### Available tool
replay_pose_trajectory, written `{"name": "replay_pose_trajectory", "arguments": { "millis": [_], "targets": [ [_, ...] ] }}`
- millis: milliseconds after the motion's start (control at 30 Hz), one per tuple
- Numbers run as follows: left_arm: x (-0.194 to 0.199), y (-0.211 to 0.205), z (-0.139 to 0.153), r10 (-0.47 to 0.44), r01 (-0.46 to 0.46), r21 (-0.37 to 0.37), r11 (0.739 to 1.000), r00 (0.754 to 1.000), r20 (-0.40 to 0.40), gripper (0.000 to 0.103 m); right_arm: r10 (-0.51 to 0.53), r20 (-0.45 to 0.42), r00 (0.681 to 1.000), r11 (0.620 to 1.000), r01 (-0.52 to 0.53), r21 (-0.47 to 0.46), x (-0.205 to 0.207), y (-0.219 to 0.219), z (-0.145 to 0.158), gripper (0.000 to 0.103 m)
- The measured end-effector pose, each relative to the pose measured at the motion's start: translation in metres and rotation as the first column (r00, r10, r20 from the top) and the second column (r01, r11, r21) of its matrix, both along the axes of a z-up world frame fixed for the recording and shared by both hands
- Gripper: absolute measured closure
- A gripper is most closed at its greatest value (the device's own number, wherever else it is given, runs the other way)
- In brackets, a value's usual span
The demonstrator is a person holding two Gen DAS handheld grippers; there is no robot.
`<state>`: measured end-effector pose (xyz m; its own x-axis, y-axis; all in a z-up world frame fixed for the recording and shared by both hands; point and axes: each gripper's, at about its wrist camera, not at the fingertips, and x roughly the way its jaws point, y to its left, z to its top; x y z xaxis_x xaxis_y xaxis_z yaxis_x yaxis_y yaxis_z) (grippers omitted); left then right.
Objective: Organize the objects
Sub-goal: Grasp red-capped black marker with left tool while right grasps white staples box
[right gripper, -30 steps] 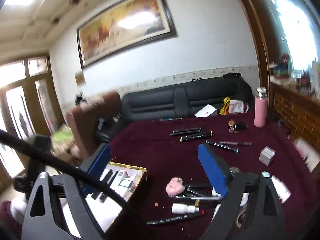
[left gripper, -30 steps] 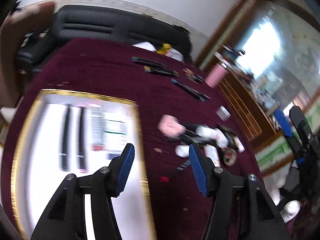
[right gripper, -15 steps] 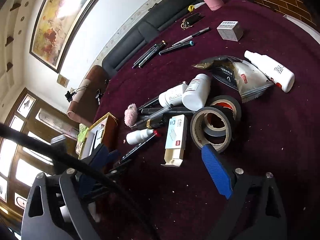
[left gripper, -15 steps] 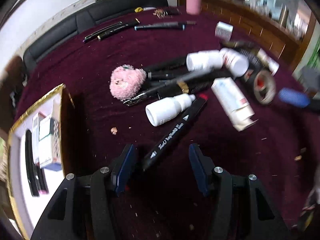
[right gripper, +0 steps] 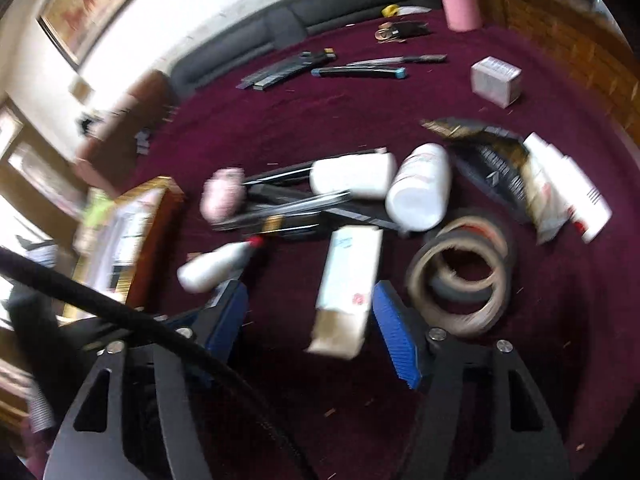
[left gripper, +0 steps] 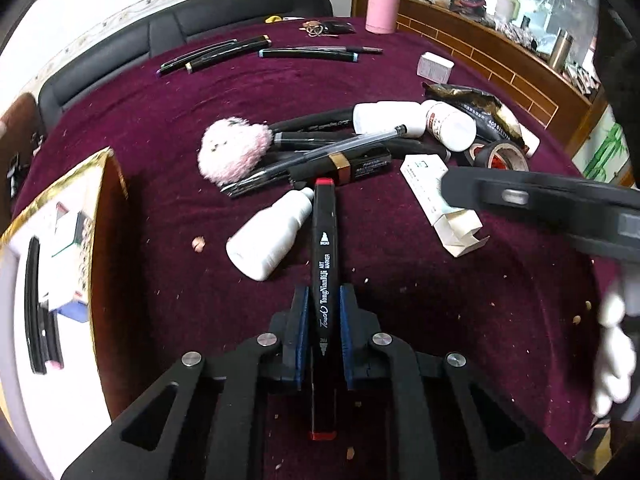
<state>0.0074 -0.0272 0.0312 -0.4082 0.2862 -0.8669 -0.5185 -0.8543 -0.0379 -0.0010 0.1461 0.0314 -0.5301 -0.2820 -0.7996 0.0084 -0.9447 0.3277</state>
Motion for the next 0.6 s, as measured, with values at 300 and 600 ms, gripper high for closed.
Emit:
{"name": "replay_pose_trajectory", "arguments": {
  "millis": [300, 600],
  "targets": [
    [0.0, 0.006, -0.004, 0.09, -0.09, 0.002, 0.996, 0.996, 0.006, 0.092, -0.019, 0.003, 1.0, 0.967, 0.017, 0.253, -0.017, -0.029, -0.019, 0.071],
    [0.017, -0.015, 0.004, 0.104, -0.103, 0.147, 0.984, 0.995, -0.001, 0.092, 0.037, -0.024, 0.999, 0.992, -0.034, 0.12, 0.005, -0.014, -0.008, 0.075]
  ]
}}
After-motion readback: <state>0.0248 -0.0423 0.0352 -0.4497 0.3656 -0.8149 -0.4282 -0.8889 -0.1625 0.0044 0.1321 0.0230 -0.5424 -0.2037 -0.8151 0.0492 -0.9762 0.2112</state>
